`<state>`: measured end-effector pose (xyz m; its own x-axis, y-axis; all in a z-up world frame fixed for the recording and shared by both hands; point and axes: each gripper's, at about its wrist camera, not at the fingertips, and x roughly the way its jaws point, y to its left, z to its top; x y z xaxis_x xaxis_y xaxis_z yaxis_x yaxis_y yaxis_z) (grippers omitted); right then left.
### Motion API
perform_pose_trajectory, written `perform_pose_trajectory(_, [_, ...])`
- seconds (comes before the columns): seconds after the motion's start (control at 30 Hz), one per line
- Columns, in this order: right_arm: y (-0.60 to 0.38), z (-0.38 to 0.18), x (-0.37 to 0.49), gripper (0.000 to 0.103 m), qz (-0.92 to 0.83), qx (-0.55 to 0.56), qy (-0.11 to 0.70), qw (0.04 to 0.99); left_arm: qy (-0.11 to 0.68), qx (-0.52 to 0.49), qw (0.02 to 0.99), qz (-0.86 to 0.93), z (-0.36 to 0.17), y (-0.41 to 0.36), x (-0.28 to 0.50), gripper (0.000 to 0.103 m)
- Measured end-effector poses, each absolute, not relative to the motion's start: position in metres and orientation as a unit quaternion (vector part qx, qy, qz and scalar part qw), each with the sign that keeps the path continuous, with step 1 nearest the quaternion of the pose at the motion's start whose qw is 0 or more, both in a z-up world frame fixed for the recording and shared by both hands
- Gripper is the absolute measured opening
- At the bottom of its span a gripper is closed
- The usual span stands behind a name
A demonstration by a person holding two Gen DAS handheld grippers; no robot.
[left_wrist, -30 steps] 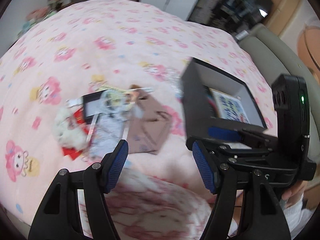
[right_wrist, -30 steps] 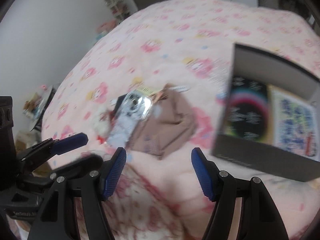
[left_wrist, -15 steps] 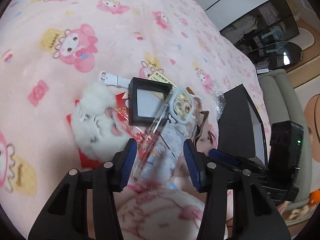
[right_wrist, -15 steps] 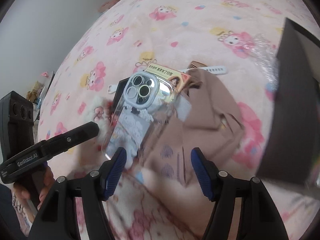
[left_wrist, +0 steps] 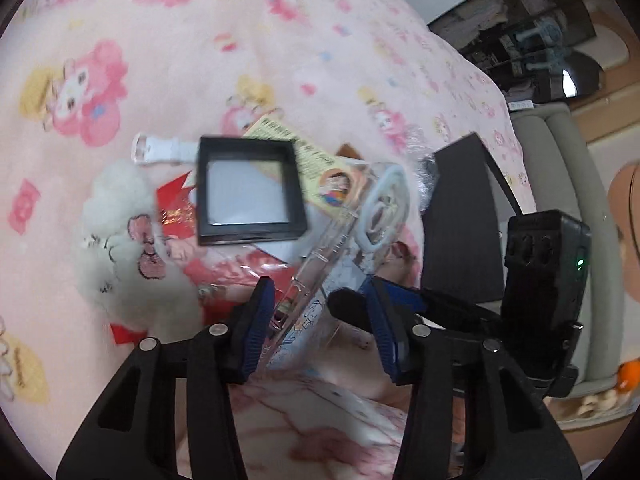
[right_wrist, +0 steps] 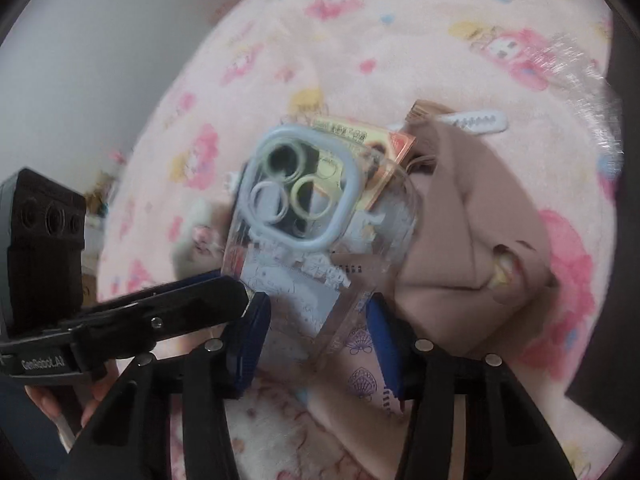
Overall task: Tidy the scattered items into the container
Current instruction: 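Grasp the clear phone case with the left gripper and lift, then carry the clear phone case with the left gripper over the shoebox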
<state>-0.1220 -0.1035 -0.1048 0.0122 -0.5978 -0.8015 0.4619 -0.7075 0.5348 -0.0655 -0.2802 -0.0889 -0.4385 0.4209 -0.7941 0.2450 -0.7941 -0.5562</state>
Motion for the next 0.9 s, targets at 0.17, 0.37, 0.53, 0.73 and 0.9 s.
perform_pose_trajectory(0.17, [-0.067, -0.066, -0.106, 0.046, -0.729, 0.564, -0.079, 0.380, -0.297, -0.501, 0.069, 0.810, -0.053, -0.251, -0.052, 0.028])
perform_pose_trajectory(0.37, [-0.010, -0.026, -0.078, 0.045, -0.769, 0.524, -0.089, 0.355, -0.289, -0.491, 0.142, 0.809, -0.024, -0.190, -0.037, 0.026])
perform_pose_trajectory(0.53, [0.059, -0.013, -0.047, 0.045, -0.799, 0.513, -0.085, 0.302, -0.266, -0.510, 0.213, 0.790, -0.031, -0.113, -0.032, 0.026])
perform_pose_trajectory(0.73, [0.143, -0.048, -0.032, 0.045, -0.796, 0.553, -0.098, 0.226, -0.246, -0.560, 0.258, 0.748, -0.075, -0.033, -0.043, 0.025])
perform_pose_trajectory(0.9, [0.174, -0.080, -0.036, 0.045, -0.783, 0.577, -0.125, 0.197, -0.212, -0.594, 0.210, 0.747, -0.102, -0.013, -0.052, 0.025])
